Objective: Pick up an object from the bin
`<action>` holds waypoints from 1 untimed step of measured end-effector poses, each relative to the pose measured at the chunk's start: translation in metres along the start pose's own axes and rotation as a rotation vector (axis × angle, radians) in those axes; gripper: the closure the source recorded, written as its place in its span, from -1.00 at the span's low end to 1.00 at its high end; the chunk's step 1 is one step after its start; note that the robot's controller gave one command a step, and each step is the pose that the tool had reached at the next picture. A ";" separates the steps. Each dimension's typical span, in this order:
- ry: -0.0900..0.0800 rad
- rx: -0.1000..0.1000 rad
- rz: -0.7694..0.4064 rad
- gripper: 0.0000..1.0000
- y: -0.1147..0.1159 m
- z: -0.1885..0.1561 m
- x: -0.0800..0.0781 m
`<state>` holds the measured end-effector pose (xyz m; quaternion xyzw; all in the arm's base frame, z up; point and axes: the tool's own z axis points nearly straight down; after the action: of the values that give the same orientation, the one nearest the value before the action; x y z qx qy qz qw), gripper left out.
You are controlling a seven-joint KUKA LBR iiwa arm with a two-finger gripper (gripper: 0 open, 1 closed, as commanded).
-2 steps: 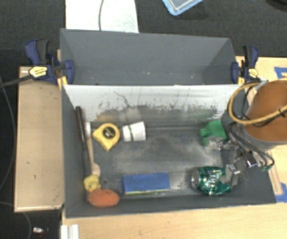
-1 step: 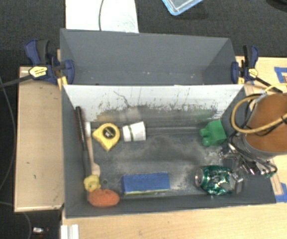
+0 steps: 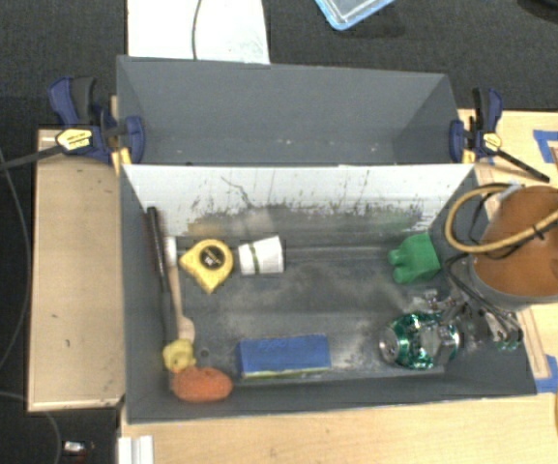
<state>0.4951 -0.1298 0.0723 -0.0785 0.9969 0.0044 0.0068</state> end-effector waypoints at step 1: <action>0.000 0.000 -0.002 1.00 0.000 0.000 0.000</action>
Offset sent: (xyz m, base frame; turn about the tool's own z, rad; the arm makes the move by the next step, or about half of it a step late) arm -0.0076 -0.0071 0.0392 0.0172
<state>0.4950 -0.1298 0.0725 -0.0792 0.9968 0.0044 0.0067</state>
